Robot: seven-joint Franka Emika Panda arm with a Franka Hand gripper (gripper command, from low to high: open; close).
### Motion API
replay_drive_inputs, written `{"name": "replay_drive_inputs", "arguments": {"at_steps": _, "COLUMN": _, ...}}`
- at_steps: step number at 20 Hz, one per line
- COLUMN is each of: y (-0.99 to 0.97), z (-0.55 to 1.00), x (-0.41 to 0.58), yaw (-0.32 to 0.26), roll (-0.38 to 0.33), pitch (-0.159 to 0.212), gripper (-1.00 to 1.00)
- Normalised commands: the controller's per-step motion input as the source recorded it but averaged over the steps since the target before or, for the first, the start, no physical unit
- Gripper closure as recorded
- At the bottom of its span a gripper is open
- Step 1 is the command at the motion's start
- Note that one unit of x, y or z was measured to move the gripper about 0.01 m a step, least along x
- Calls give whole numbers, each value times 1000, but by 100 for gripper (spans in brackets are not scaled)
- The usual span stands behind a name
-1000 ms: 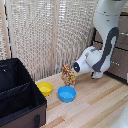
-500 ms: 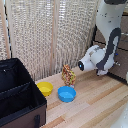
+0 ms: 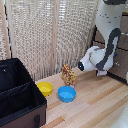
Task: Move your gripper towards the bottom drawer handle. Grasp the handle gently with your gripper. Apply gentle outward force to slide the bottom drawer open.
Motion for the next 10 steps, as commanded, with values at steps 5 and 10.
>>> {"name": "replay_drive_inputs", "arguments": {"at_steps": 5, "y": 62, "z": -43, "x": 327, "yaw": 0, "roll": -17, "pitch": 0, "gripper": 100}}
{"name": "replay_drive_inputs", "arguments": {"at_steps": 10, "y": 118, "z": -6, "x": 318, "yaw": 12, "roll": -47, "pitch": 26, "gripper": 100}}
